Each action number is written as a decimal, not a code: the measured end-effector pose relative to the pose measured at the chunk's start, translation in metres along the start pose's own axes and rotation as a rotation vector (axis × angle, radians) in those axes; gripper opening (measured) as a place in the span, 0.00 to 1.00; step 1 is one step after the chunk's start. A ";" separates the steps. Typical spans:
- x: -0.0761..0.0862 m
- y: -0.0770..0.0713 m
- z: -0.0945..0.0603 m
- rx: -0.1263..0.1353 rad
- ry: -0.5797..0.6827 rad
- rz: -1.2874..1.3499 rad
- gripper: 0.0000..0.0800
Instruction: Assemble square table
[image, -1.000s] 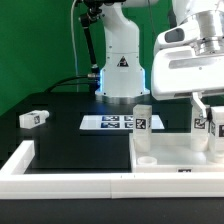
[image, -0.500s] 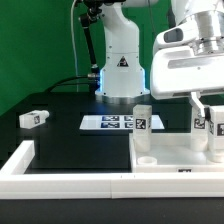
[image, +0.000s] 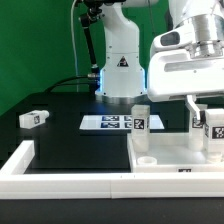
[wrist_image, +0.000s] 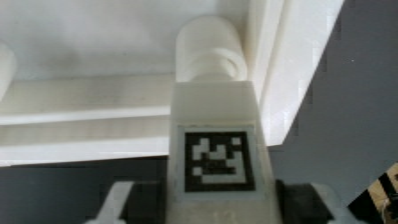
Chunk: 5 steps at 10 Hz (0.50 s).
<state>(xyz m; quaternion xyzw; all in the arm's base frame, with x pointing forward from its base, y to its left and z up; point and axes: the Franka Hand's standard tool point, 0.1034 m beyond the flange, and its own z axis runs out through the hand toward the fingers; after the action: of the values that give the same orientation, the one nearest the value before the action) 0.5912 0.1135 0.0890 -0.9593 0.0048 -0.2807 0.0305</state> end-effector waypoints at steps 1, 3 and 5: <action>-0.002 -0.002 0.003 0.001 -0.004 -0.001 0.36; -0.005 -0.004 0.011 -0.001 -0.001 -0.004 0.36; -0.005 -0.005 0.011 -0.003 0.002 -0.003 0.36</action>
Offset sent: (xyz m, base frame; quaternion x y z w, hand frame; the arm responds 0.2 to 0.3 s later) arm 0.0027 0.0023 -0.0214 -0.0202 -0.0104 0.0107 0.9997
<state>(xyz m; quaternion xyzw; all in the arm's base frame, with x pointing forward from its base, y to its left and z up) 0.5936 0.1189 0.0772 -0.9591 0.0035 -0.2817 0.0288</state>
